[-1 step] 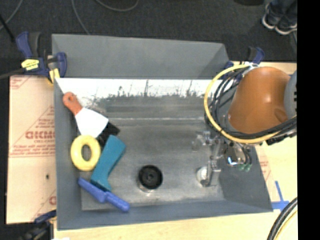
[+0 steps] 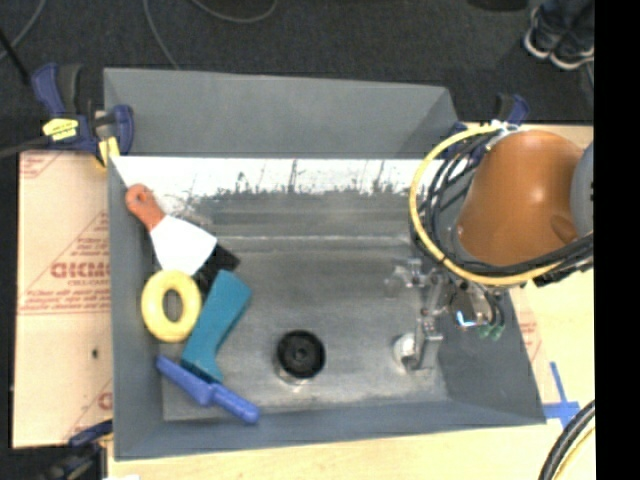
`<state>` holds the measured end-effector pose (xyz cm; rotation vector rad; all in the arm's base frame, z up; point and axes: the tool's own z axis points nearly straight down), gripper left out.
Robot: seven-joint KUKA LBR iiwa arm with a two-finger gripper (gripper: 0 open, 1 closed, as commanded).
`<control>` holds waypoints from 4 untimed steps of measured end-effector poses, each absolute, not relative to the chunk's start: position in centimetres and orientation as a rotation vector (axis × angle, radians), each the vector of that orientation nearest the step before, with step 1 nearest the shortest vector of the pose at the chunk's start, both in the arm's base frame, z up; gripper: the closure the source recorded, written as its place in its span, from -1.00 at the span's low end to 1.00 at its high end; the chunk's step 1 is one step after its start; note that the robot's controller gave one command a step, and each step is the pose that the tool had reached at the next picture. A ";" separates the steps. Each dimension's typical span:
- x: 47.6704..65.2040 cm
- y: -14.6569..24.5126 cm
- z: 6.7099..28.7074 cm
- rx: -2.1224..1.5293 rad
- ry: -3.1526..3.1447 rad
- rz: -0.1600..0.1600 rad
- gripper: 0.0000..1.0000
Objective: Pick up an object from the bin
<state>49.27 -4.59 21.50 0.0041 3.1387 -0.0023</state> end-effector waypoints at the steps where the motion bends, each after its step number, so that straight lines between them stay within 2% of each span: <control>1: 49.3 -0.8 18.2 -0.063 3.134 -0.005 -1.00; 2: 48.7 2.8 15.2 -0.316 3.125 0.000 -1.00; 3: 50.9 3.5 10.8 -0.288 3.119 -0.003 -1.00; 4: 50.3 3.8 8.5 -0.132 3.137 -0.002 -1.00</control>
Offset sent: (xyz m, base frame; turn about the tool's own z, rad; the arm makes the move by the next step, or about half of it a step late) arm -0.0099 0.0842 -0.0750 -0.2695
